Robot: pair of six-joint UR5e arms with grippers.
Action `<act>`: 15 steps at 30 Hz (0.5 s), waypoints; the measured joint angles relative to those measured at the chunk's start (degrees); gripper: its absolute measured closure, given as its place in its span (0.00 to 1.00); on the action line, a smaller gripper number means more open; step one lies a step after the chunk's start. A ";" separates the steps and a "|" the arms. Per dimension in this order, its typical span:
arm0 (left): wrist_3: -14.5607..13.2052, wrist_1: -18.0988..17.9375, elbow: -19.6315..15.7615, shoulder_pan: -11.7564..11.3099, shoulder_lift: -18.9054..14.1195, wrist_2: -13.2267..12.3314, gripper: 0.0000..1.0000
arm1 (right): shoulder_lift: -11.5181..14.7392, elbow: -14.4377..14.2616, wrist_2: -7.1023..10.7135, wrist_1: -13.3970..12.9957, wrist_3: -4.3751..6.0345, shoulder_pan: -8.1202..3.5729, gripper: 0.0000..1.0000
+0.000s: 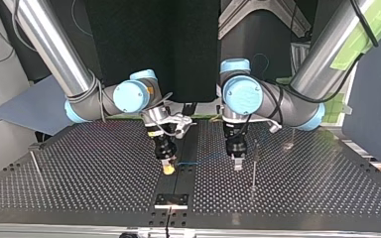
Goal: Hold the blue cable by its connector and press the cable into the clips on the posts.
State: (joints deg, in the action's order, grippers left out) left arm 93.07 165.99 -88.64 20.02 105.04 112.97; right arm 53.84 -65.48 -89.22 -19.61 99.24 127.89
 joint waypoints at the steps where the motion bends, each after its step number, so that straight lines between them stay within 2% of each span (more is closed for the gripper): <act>1: 0.00 -0.08 0.02 -0.01 0.00 -0.09 0.00 | 0.00 0.01 0.00 0.00 0.00 -0.01 1.00; 7: -0.31 -0.21 0.05 -0.05 0.01 0.15 0.00 | 0.00 -0.02 0.00 0.06 0.00 0.00 1.00; 8: -0.46 -0.21 0.07 -0.03 0.01 0.26 0.04 | 0.00 -0.02 0.00 0.06 0.00 0.01 1.00; 9: -0.66 -0.20 0.07 -0.01 0.00 0.50 0.17 | 0.00 -0.03 0.00 0.07 0.00 0.01 1.00; 11: -0.90 -0.23 0.07 0.02 -0.02 1.03 0.17 | -0.02 -0.04 0.00 0.08 0.00 0.00 1.00; 12: -0.99 -0.24 0.07 0.06 -0.02 1.33 0.56 | -0.02 -0.04 0.01 0.08 0.00 0.00 1.00; 13: -1.04 -0.28 0.07 0.08 -0.03 1.47 0.56 | -0.02 -0.05 0.01 0.09 0.00 0.00 1.00; 15: -1.10 -0.44 0.07 0.10 -0.03 1.61 0.82 | -0.04 -0.05 0.02 0.09 0.00 0.00 1.00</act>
State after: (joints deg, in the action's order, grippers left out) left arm 91.97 165.55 -88.57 20.12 105.01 114.58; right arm 53.80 -65.53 -89.19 -19.52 99.24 127.88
